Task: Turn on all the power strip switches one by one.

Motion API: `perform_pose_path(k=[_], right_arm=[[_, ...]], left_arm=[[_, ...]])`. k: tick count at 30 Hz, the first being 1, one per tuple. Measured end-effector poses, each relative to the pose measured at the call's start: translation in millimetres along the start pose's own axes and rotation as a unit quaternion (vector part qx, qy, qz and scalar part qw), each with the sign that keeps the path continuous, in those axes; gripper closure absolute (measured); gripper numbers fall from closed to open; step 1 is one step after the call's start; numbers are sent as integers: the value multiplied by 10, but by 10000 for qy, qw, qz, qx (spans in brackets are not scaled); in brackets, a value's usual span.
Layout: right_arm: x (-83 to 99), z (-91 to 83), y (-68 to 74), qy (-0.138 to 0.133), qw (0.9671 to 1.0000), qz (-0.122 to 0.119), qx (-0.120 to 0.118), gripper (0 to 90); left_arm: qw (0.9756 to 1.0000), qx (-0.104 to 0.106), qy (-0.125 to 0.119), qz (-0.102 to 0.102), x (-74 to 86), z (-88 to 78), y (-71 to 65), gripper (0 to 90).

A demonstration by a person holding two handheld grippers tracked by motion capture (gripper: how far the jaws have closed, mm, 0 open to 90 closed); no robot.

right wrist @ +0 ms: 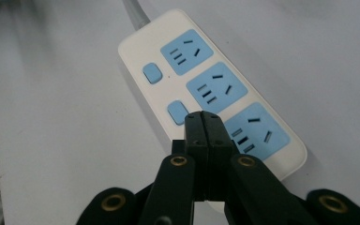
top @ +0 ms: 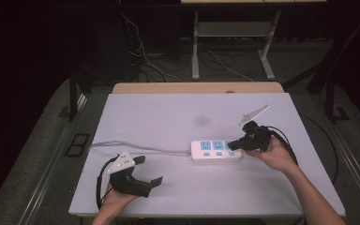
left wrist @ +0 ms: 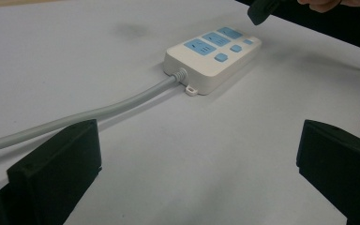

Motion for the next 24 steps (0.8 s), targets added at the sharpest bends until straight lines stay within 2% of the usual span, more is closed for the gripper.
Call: perform_pose_path(k=[11,24], right_arm=[[-117,29,110,63,9998,-189,-9,900],[-158,167,166,175,9995,-228,-86,900]], left_arm=[[10000,21,-3,8,-4,6,-8,0],[10000,11,-10,3,-2,-2,0,0]])
Point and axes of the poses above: each handheld gripper's, and its own axes: z roughly forward along the jaws, x roughly out of its underside, y roughly to its left, the point moved 7 cm from there along z, roughly forward along the jaws, and after that the axes turned 15 degrees about z, right-handed, at the moved point
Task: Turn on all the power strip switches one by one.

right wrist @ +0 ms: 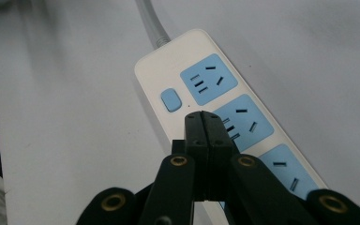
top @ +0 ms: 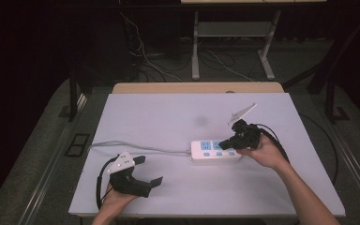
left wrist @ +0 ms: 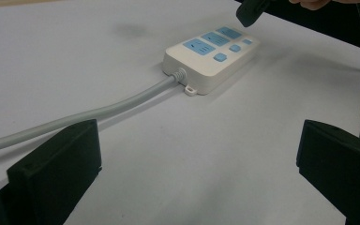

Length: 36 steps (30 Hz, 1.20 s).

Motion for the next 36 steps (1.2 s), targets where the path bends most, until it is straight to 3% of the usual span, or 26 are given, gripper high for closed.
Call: perform_pose_path(k=[28,36], right_arm=[[55,245,-31,293,9996,22,-26,900],[74,246,-52,191,9997,110,-125,900]], left_arm=[[10000,-31,-28,-21,2,-16,17,0],[10000,-10,-18,-18,4,-7,11,0]])
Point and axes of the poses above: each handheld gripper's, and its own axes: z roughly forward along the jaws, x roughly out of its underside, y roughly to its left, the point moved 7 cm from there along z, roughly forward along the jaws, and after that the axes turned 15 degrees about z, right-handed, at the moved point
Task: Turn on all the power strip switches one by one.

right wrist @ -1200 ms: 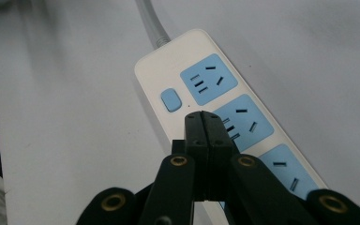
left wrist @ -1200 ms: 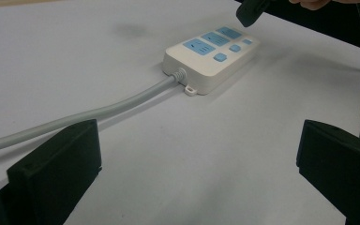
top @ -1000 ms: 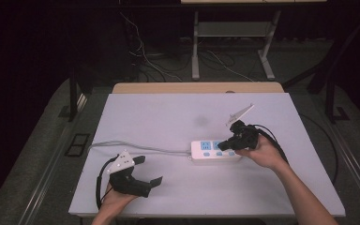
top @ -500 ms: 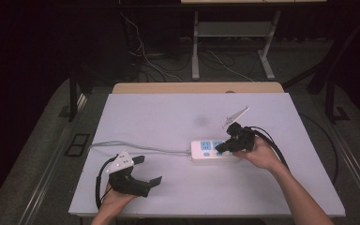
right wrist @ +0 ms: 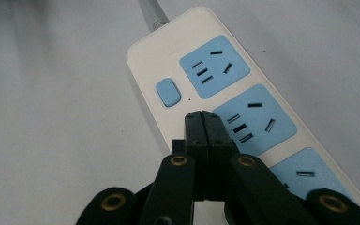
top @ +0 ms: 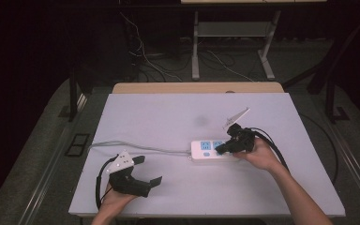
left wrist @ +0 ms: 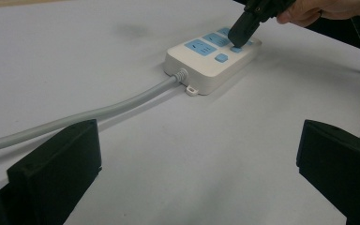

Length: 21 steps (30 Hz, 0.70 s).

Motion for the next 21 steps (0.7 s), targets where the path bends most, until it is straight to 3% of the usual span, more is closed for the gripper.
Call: perform_pose_path(k=[14,21], right_arm=[[24,25,-25,-139,9998,14,-126,900],[18,30,-11,-57,10000,-59,-34,900]], left_arm=[[10000,22,24,10,0,5,-12,0],[10000,27,23,18,-4,9,-18,0]])
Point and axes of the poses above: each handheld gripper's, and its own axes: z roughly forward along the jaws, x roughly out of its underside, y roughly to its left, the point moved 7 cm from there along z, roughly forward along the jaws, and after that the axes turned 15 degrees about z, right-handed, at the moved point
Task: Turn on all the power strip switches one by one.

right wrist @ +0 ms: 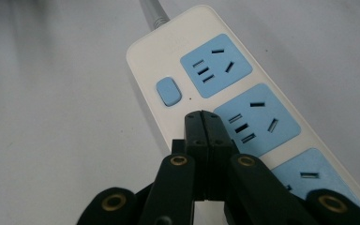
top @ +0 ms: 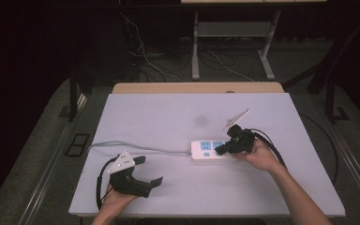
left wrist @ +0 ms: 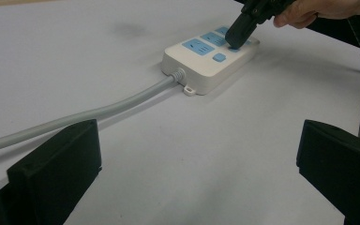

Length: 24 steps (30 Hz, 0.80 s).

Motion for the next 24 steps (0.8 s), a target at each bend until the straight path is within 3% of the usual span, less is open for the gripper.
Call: perform_pose_path(k=[24], right_arm=[[19,14,-2,-78,10000,18,22,900]], left_arm=[[10000,4,-24,-37,-2,3,5,0]])
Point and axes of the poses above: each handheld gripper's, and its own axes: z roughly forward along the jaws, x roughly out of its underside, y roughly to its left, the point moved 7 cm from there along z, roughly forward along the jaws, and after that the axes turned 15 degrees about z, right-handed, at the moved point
